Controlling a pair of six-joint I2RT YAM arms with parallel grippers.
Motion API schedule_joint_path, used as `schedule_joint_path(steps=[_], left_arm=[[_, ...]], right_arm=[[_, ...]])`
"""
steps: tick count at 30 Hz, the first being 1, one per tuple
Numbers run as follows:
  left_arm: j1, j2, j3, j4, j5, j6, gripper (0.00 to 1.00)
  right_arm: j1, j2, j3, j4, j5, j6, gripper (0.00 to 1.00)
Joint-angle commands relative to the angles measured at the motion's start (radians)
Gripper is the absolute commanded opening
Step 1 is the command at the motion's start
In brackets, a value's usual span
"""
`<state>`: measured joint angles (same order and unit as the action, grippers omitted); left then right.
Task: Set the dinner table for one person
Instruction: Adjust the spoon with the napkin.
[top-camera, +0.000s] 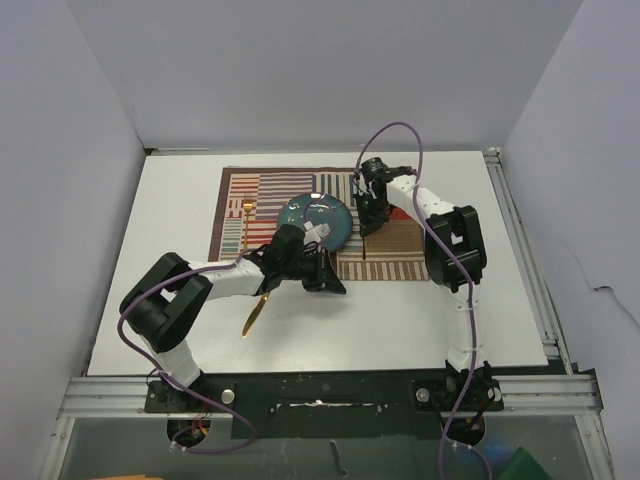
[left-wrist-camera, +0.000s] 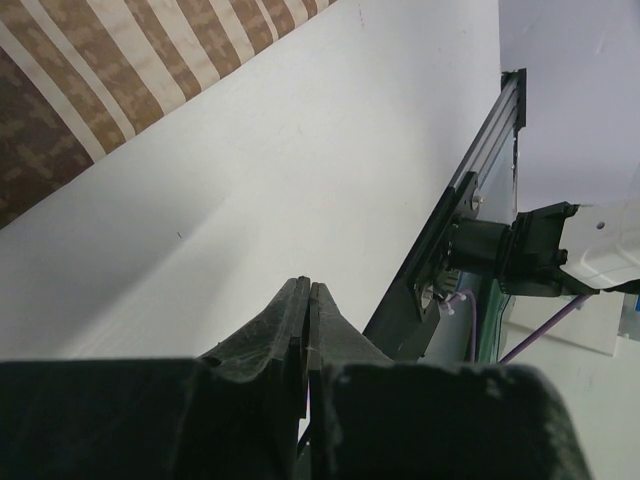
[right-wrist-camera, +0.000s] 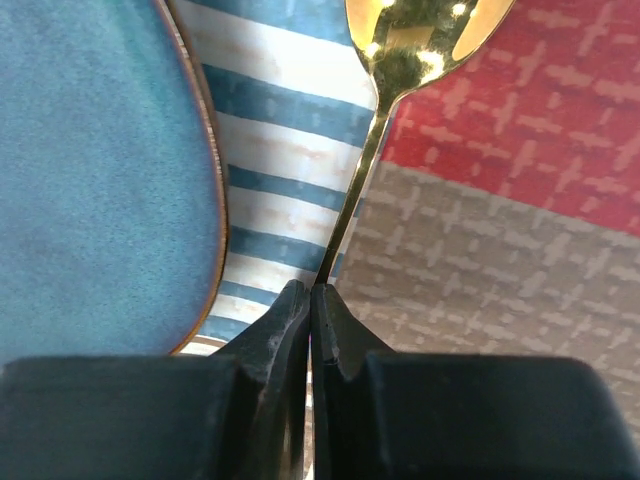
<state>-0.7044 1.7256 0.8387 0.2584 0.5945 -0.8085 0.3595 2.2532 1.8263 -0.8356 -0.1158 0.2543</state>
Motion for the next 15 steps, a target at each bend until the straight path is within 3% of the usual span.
schedule_joint_path(steps=[1, 15], left_arm=[[-0.009, 0.002, 0.042, 0.048, -0.002, -0.005, 0.00], [-0.010, -0.012, 0.033, 0.048, -0.005, -0.007, 0.00]], right_arm=[[0.020, 0.007, 0.024, 0.016, -0.035, 0.023, 0.00], [0.023, -0.027, -0.040, 0.030, -0.008, 0.039, 0.00]])
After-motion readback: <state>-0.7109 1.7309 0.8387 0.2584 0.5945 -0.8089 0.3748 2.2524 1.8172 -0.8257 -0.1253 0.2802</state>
